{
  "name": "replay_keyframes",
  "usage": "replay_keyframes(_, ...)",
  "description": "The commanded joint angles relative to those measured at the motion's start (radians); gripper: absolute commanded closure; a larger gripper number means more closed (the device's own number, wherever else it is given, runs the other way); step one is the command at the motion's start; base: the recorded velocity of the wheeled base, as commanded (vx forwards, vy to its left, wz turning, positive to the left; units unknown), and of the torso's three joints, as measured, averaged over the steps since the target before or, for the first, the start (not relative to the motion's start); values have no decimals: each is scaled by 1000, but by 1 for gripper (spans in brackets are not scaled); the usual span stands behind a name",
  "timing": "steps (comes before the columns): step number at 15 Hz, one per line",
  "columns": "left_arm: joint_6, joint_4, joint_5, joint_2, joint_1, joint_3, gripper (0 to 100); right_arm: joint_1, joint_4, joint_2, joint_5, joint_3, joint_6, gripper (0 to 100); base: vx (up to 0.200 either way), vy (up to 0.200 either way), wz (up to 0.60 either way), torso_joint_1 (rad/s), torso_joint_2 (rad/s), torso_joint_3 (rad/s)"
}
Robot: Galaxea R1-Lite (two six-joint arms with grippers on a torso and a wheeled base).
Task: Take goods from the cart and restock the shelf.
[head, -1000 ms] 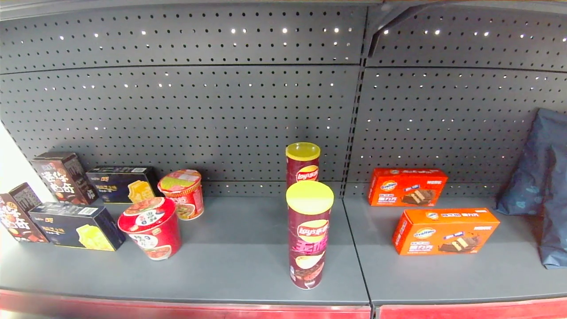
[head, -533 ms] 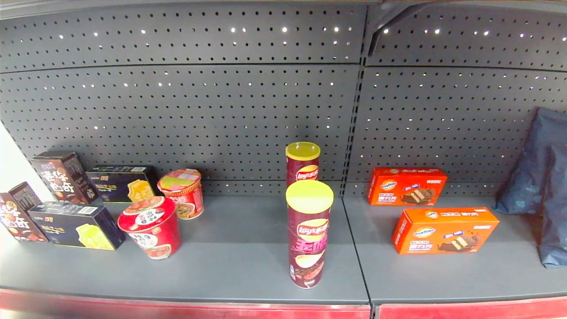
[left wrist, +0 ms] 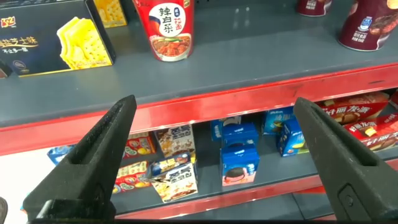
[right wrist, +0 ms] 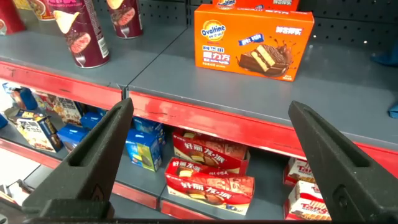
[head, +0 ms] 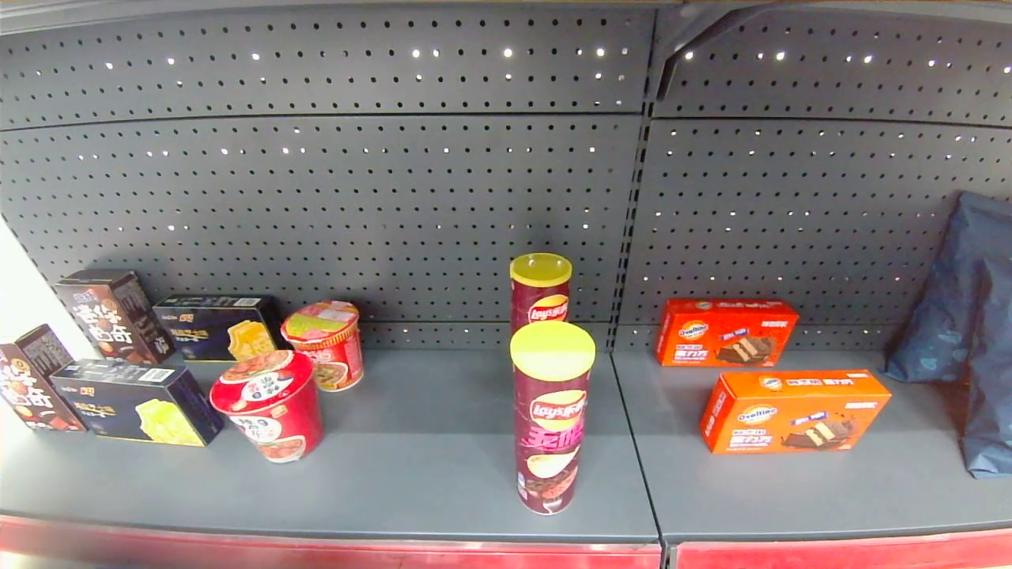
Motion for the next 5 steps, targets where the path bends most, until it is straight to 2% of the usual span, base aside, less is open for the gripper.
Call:
replay_keyframes(1,0,0,-1,2,0,0,0,1,0,1,0,0,-1,0,0,0,0,0,0,0)
replay_keyframes(5,0,0,-1,2,0,0,0,1,0,1,0,0,-1,0,0,0,0,0,0,0)
